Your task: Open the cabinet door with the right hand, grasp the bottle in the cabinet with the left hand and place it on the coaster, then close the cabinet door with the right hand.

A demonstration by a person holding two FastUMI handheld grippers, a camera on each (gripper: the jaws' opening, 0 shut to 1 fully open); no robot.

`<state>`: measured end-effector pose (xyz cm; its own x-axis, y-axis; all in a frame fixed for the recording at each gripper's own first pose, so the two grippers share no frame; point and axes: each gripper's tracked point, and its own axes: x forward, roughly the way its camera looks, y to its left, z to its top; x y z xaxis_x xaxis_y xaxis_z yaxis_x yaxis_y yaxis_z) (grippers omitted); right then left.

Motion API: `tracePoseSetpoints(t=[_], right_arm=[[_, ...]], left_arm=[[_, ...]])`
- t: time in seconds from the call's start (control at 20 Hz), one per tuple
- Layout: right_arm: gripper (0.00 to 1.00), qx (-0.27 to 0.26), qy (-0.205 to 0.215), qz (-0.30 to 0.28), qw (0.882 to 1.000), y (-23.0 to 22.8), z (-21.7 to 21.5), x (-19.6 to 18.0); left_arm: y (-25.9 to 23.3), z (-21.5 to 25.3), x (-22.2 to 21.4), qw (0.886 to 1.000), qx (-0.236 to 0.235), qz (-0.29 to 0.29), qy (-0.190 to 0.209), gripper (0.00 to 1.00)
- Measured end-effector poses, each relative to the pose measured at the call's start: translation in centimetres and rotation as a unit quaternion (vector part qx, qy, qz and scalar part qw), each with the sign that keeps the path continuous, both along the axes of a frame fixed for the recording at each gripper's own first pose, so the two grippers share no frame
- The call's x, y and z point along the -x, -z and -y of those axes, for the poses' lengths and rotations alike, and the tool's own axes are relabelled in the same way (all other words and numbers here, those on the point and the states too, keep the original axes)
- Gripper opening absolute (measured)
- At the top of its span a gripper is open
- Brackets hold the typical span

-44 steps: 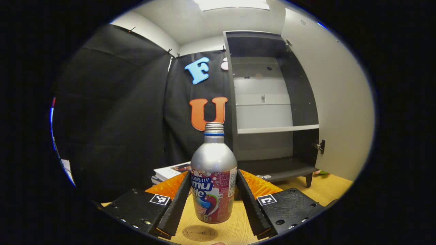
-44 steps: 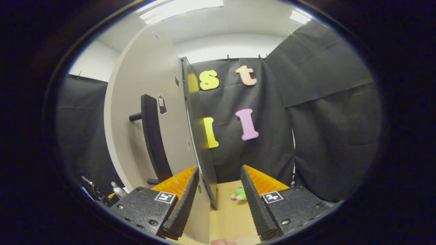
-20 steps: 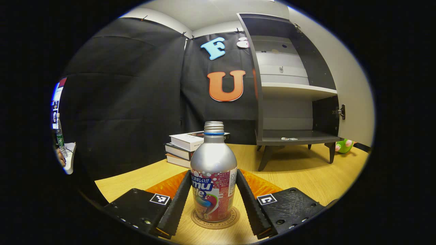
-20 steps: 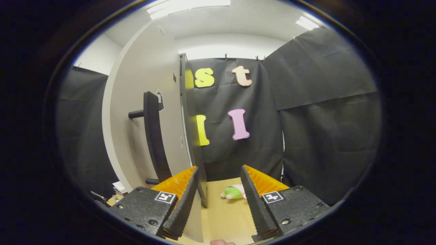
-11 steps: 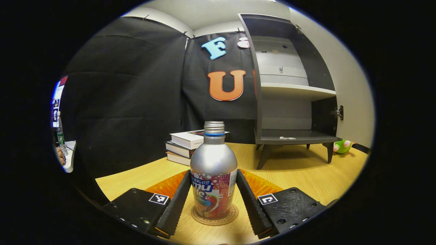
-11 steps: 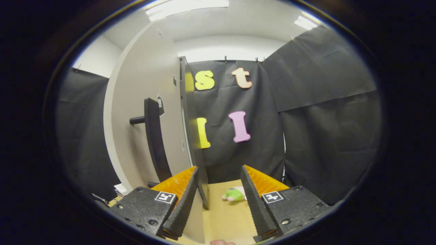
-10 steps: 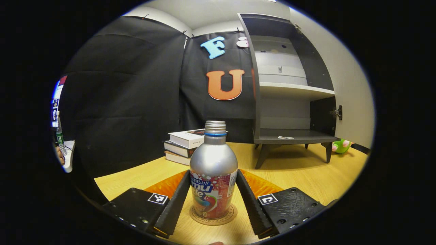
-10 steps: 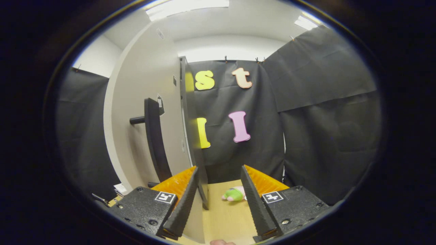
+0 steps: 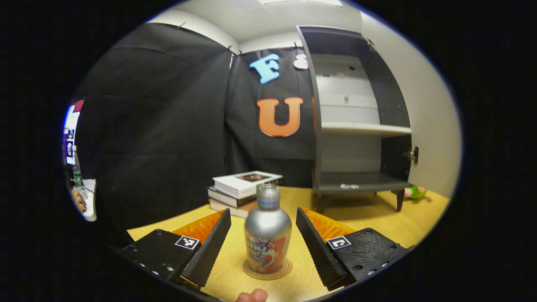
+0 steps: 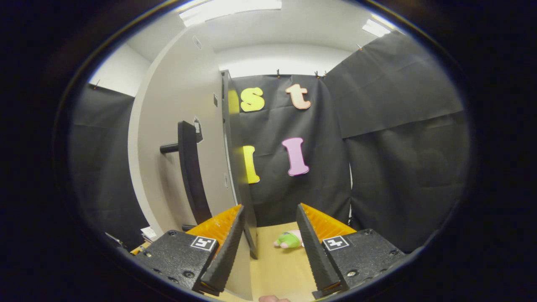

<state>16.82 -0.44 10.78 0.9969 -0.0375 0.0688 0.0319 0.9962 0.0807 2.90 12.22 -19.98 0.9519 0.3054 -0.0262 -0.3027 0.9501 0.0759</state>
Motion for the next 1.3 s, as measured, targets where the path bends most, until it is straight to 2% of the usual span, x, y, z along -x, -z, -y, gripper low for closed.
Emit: tracePoseSetpoints(t=[0.15, 0.3, 0.5, 0.65, 0.7, 0.75, 0.8, 0.85, 0.95, 1.05, 1.1, 1.2, 1.25, 1.3], right_arm=[[0.78, 0.0, 0.0, 0.003, 1.0, 0.0, -0.1, 0.0], [0.78, 0.006, 0.001, 0.006, 1.0, -0.1, -0.1, 0.0], [0.78, 0.017, 0.005, 0.012, 1.0, -0.2, -0.1, 0.0], [0.78, 0.015, 0.005, 0.022, 1.0, -0.3, -0.6, -0.2], [0.72, 0.012, 0.005, 0.028, 1.0, -0.4, -0.5, -0.1], [0.75, 0.012, 0.006, 0.027, 1.0, -0.2, -0.5, -0.1], [0.71, 0.01, 0.008, 0.031, 0.999, -0.3, -0.4, 0.0], [0.75, 0.009, 0.01, 0.029, 0.999, -0.3, -0.4, 0.0], [0.75, 0.004, 0.007, 0.029, 1.0, -0.1, -0.7, 0.0], [0.72, -0.007, -0.001, 0.026, 1.0, 0.2, -1.0, -0.1], [0.75, -0.012, -0.006, 0.025, 1.0, 0.3, -1.2, -0.1], [0.75, -0.015, -0.021, 0.024, 0.999, 0.4, -2.5, 0.2], [0.71, -0.011, -0.031, 0.024, 0.999, 0.4, -3.2, 0.4], [0.75, -0.006, -0.039, 0.023, 0.999, 0.4, -3.8, 0.4]], left_arm=[[-8.1, 1.8, 1.1, 0.998, -0.008, 0.053, 0.014, 0.95], [-12.9, 4.0, 1.3, 0.998, 0.002, 0.037, 0.044, 0.95], [-16.7, 6.1, 1.3, 0.997, 0.018, -0.001, 0.074, 0.95], [-18.2, 8.5, 1.9, 0.993, 0.045, -0.011, 0.106, 0.95], [-18.7, 9.2, 2.2, 0.992, 0.047, -0.001, 0.118, 0.95], [-19.4, 9.7, 2.7, 0.991, 0.04, 0.011, 0.127, 0.95], [-19.4, 10.2, 3.3, 0.99, 0.031, 0.013, 0.134, 0.95], [-18.9, 10.8, 3.9, 0.99, 0.021, 0.009, 0.142, 0.95], [-17.9, 12.0, 4.7, 0.988, 0.007, -0.003, 0.156, 0.95], [-17.7, 13.1, 5.2, 0.986, -0.001, -0.006, 0.169, 0.95], [-17.7, 13.4, 5.7, 0.985, -0.003, -0.007, 0.173, 0.95], [-17.7, 13.7, 6.0, 0.984, -0.003, -0.006, 0.178, 0.95], [-17.6, 13.6, 6.1, 0.984, -0.003, -0.005, 0.18, 0.95], [-17.7, 13.6, 6.1, 0.983, -0.003, -0.003, 0.181, 0.95]])
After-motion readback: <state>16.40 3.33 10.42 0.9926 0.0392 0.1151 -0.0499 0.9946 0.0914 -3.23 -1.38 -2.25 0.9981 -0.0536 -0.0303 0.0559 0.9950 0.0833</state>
